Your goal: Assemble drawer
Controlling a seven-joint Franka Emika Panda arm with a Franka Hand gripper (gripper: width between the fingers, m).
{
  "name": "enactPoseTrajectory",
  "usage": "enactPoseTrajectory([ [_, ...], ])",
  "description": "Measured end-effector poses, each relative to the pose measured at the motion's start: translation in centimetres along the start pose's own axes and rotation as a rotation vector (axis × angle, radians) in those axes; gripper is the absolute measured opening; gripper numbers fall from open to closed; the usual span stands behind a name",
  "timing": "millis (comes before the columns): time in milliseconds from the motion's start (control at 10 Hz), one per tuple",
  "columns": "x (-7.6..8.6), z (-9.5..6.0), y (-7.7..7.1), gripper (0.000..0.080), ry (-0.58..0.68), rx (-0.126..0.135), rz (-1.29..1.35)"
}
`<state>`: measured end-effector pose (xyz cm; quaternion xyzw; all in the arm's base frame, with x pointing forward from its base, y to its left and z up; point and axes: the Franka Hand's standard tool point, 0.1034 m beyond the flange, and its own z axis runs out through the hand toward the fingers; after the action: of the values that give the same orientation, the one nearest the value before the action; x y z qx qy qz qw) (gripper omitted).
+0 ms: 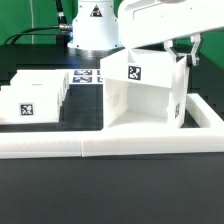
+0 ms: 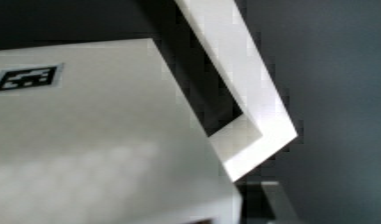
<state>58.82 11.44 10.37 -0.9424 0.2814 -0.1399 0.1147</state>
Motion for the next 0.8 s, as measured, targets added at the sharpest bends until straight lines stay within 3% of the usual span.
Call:
enactPoseTrajectory([
  [300, 0.0, 0.0, 0.0, 0.0069, -0.001, 0.001, -0.001],
  [500, -0.6, -0.1, -1.0, 0.0069, -0.039, -0.009, 0.118],
  [800, 0.1, -0.3, -1.3, 0.0069, -0.012, 0.016, 0.264],
])
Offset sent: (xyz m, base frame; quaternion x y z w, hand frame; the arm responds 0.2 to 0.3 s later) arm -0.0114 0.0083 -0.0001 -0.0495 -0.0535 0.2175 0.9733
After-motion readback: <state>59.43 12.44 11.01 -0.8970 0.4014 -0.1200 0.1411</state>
